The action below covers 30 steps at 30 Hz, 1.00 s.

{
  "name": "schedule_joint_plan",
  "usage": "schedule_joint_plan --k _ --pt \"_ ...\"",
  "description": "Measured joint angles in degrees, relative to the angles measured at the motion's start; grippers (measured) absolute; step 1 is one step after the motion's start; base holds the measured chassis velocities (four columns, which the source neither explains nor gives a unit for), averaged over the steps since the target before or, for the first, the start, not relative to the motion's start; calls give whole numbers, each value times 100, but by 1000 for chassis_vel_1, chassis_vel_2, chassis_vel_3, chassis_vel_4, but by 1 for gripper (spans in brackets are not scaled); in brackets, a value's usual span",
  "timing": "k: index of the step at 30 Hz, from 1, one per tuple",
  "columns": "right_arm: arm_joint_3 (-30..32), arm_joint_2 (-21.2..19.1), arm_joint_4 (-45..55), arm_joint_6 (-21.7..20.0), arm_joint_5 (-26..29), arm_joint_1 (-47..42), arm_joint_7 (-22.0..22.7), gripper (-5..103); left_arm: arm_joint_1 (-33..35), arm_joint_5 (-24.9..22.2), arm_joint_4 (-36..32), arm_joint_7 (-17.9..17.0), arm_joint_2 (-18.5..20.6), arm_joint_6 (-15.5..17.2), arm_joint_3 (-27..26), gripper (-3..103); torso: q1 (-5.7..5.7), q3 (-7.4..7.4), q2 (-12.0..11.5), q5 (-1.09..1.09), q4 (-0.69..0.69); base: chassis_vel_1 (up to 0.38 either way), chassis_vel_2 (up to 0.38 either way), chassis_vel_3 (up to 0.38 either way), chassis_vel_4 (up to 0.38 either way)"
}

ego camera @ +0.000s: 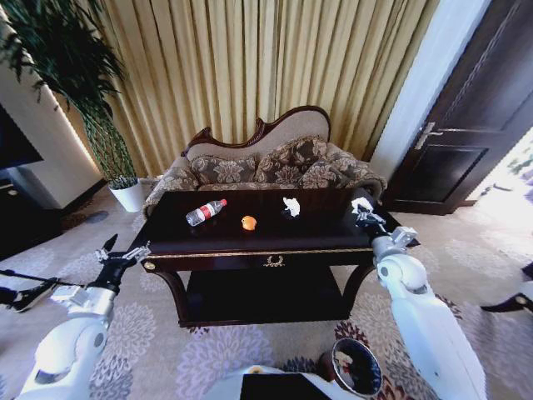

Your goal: Move to the front of the table and place the trash on the table into the trash bin.

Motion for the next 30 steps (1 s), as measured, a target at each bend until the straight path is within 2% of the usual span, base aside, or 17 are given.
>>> schedule_joint_plan --k 5,15,30 --pt "-73 126 154 -139 -12 0 -7 0 11 8 -21 -5 3 1 -4 100 0 0 0 0 0 0 0 0 0" --pt "-95 130 373 -227 -11 -37 -9 0 16 12 -11 -9 8 8 -6 100 0 0 0 0 0 0 0 0 0" --pt "-80 194 472 -212 -48 -274 -9 0 36 27 -15 -9 11 10 -7 100 0 1 0 1 -1 0 0 0 0"
